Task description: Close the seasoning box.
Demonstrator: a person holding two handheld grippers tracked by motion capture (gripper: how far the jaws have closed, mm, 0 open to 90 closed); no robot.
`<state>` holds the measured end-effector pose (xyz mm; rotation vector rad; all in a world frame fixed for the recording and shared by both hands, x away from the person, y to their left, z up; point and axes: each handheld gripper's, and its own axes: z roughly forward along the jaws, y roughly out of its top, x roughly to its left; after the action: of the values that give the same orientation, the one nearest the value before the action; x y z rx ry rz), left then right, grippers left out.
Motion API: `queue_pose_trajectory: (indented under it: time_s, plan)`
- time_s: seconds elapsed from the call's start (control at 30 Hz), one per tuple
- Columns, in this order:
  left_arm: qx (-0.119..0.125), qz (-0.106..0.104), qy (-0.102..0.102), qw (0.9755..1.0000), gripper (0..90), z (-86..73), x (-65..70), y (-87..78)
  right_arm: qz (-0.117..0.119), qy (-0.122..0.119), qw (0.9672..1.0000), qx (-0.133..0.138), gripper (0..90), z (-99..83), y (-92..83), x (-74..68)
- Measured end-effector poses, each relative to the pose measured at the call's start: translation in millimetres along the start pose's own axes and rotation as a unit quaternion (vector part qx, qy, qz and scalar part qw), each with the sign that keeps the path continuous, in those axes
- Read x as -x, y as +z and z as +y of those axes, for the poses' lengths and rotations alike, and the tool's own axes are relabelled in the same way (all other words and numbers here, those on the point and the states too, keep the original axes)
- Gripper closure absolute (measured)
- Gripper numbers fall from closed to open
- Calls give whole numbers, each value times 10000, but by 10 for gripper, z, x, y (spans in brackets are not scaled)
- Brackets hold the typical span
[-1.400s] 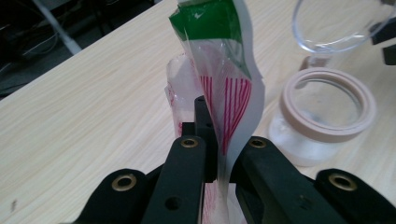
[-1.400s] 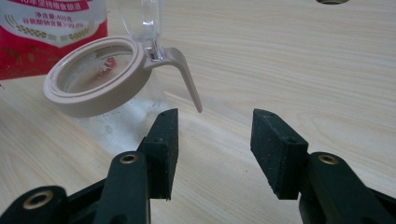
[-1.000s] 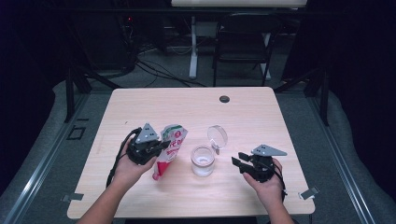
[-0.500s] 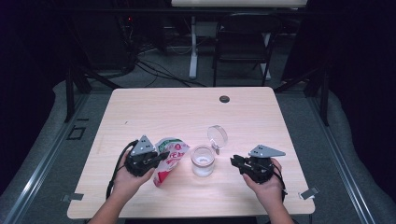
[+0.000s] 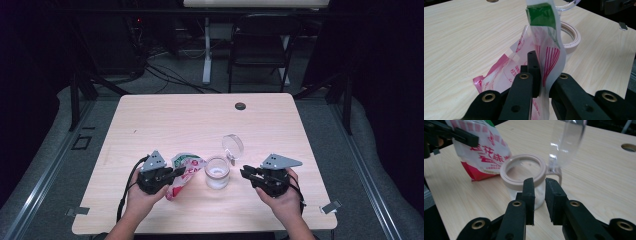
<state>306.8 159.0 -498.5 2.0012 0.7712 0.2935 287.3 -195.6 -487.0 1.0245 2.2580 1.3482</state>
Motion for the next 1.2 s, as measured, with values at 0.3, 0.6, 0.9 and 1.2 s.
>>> queue_pose_trajectory:
  time_s: [0.3,0.6,0.9,1.2]
  plan:
    - [41,11,-10,10000,888,-9,17,7,303,-309,9991,-29,766,263,153,-162]
    - [55,-5,-45,10000,887,-11,5,3,641,-399,9971,-139,725,456,542,-243]
    - [38,-10,-66,10000,882,-19,21,-8,900,-488,9945,-216,670,509,849,-318]
    - [59,98,-156,9998,869,-36,77,-27,972,-710,9923,-288,656,535,1007,-400]
